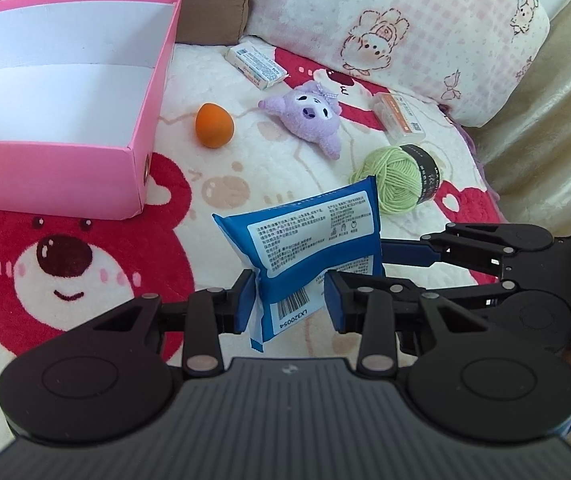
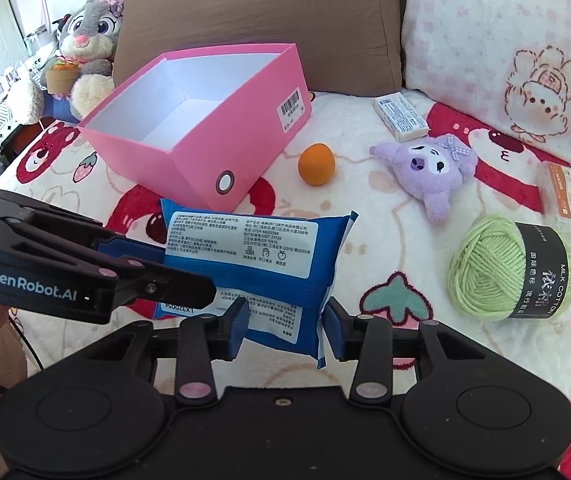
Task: Organize objects
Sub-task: 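Lift the blue packet with the left tool and carry it over the pink box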
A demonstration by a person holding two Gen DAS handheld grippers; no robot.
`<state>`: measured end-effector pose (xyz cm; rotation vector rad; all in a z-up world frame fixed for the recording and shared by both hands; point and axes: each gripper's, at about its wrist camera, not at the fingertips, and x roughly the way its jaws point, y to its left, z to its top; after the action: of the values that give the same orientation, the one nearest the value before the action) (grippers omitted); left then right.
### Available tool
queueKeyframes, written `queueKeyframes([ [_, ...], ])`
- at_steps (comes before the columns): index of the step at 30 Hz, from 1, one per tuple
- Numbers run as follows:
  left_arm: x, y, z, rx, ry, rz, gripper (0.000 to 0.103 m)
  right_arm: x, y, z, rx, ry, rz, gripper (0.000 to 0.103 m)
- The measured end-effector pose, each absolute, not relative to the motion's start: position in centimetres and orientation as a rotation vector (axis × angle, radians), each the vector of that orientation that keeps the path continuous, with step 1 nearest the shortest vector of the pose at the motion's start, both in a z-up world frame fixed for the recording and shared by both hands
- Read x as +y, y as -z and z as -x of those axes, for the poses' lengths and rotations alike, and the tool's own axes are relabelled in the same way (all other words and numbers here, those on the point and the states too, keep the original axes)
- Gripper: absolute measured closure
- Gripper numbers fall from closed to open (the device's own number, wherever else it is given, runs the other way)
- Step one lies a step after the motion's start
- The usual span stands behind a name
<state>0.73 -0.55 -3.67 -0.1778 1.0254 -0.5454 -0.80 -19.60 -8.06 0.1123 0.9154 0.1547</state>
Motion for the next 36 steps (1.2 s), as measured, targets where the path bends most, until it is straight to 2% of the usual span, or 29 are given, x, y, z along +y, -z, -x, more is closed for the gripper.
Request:
queueKeyframes([
  [19,3.0,-2.3,-0.4,0.944,0.515,0.078,0.067,-15.2,4.3,0.7,0.936,-0.231,-0.108,0.052],
  [36,7.3,-8.2,-2.1,0.882,0.434,-0.073,0.067,-10.3,-0.4,-2.2,0.777,-0.284,-0.006,0.057],
])
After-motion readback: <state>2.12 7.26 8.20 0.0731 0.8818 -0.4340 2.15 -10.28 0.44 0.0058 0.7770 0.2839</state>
